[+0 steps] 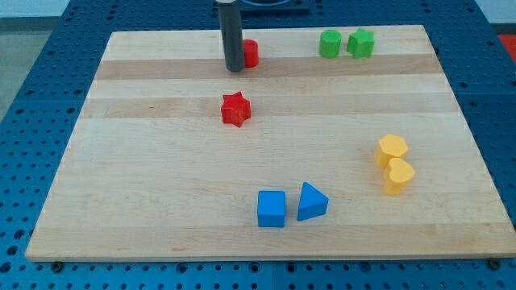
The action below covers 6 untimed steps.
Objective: Push the red circle towards the green circle
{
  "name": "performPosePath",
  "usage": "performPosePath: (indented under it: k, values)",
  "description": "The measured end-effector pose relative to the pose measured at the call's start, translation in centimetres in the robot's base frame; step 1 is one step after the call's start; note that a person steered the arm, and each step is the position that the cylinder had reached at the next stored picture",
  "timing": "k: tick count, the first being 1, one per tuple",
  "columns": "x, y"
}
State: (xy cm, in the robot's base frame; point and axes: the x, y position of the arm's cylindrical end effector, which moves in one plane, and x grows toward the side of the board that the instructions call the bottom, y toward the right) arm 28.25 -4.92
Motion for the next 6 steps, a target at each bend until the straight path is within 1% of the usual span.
performPosePath:
  k: [1, 2, 3, 4, 5, 6]
  values:
    - [-1.5, 3.2]
    - [-1.5, 0.1]
    - [-3.3, -2.4]
    - [-4.4, -0.3]
    - [-5.5, 3.4]
    - [-5.5, 4.7]
